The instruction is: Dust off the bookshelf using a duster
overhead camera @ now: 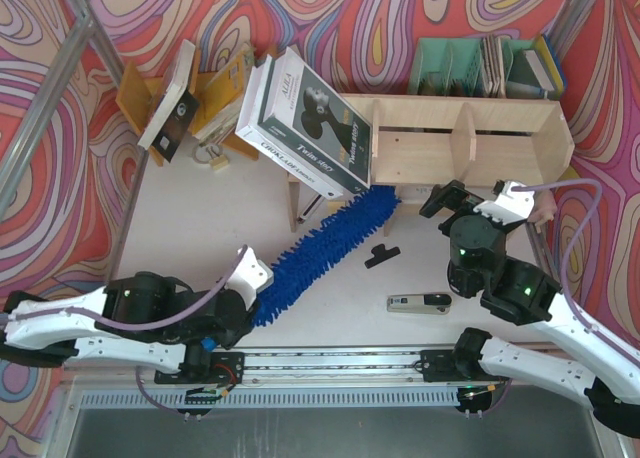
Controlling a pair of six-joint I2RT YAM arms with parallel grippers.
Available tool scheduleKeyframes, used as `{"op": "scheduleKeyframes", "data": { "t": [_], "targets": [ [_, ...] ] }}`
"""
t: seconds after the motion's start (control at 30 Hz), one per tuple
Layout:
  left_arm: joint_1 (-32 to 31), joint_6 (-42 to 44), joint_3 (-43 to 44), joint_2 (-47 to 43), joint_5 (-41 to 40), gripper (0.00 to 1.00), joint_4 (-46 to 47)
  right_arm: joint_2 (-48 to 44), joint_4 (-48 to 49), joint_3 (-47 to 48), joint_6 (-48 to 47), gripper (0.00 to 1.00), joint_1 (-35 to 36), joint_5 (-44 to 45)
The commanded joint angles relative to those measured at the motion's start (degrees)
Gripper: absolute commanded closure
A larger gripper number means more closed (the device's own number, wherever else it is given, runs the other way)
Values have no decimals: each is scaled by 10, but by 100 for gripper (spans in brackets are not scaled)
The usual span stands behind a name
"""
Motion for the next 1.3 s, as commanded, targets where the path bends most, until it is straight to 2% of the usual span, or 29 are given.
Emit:
{"op": "scheduleKeyframes", "data": {
  "t": [0.0,0.17,0.3,0.47,0.6,0.7,0.87,1.27],
  "targets": [
    [-63,44,27,11,-52,100,65,-2,2,17,-7,1,-1,25],
    [-92,99,54,38,-40,100,108,0,2,18,-6,1,-1,25],
    [-127,112,96,62,-46,100,93,-1,-3,20,-7,1,-2,30],
    [-140,65,122,33,-96,100,17,-9,-3,11,-3,1,-2,29],
    [-140,9,110,-13,-135,100,-37,-10,-4,8,4,1,-1,28],
    [-141,-3,96,-13,-138,100,-46,-8,-4,10,2,1,-2,28],
    [-140,50,87,28,-138,100,22,1,-3,24,-4,1,-2,26],
    [-140,198,63,64,-205,100,247,-9,6,83,-49,1,-1,13]
  ]
}}
